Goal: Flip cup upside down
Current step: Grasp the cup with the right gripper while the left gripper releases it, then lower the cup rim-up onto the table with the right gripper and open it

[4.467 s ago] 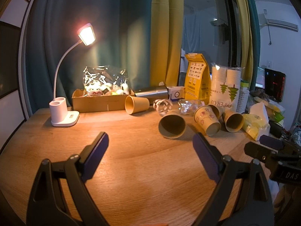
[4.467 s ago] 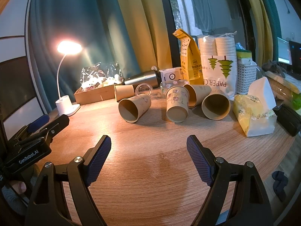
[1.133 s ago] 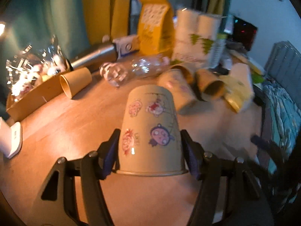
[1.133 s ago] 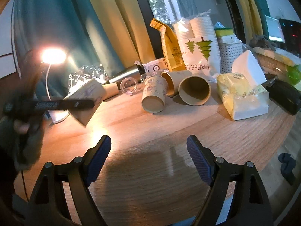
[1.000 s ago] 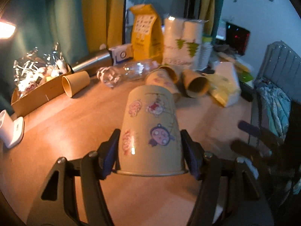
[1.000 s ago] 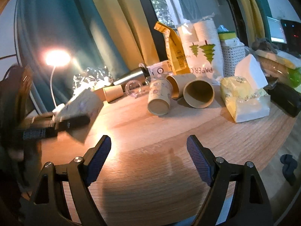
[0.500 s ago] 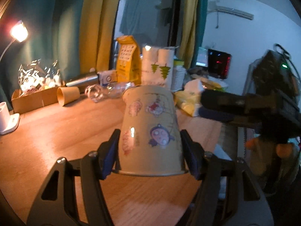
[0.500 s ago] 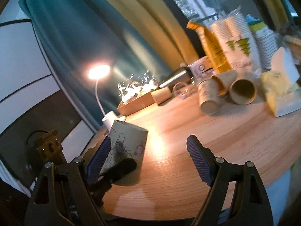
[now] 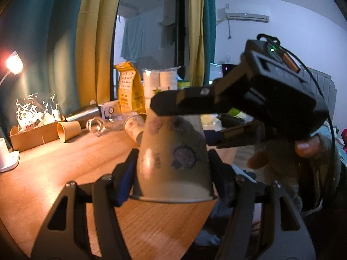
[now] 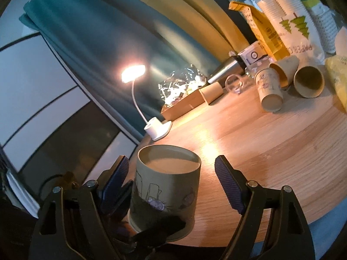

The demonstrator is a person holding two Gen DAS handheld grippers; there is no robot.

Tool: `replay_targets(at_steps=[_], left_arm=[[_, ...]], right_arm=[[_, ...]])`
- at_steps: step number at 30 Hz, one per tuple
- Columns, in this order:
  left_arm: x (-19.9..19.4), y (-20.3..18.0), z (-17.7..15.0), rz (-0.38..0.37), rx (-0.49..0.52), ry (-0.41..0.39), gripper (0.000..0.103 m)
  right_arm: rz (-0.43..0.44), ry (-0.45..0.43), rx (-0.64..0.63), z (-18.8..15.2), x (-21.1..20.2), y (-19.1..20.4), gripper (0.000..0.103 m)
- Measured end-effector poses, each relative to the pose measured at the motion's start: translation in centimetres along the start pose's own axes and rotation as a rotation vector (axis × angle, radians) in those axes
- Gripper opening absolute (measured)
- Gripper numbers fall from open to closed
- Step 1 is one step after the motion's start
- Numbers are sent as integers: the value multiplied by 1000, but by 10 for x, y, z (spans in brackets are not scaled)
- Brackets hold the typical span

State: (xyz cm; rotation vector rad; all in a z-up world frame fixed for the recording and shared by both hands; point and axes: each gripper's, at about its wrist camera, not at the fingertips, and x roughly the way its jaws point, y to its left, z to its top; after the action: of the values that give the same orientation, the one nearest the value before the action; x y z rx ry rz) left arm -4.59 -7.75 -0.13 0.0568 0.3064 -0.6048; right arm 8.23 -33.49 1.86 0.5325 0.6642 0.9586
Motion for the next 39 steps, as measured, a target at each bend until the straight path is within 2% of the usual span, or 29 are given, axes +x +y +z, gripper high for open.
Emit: replay_targets(at_steps=[2,3,11,15,16,23,29,36,39], left_arm=[[0,1,0,-1,-2,-2,65],[0,0,-1,-3,-3,0,65],[1,1,-2,-4,-10,7,67],[1,3,-4,-18,-22,26,82],[0,3,-5,-14,-25,26,83],[-5,11,-8,5,-38,52,83],[-14,37,-2,85,-86,40,83],[-9,79,4,203,-187,11,83],[-1,87,1,232,-203,32,83]], right_arm=[[18,25,11,1,4,-2,63],[26,33,16,1,6,-3,62],[37,61,11,4,12,-3,61],[-3,34,-12,11,14,-3,61],[-18,21,-20,13,14,-3,61],[-251,-78,-167,35,28,-13,61],[-499,-86,-275,32,62,-33,61],[-594,-85,-361,18,86,-31,61],[-631,-88,-395,17,97,-29,61]])
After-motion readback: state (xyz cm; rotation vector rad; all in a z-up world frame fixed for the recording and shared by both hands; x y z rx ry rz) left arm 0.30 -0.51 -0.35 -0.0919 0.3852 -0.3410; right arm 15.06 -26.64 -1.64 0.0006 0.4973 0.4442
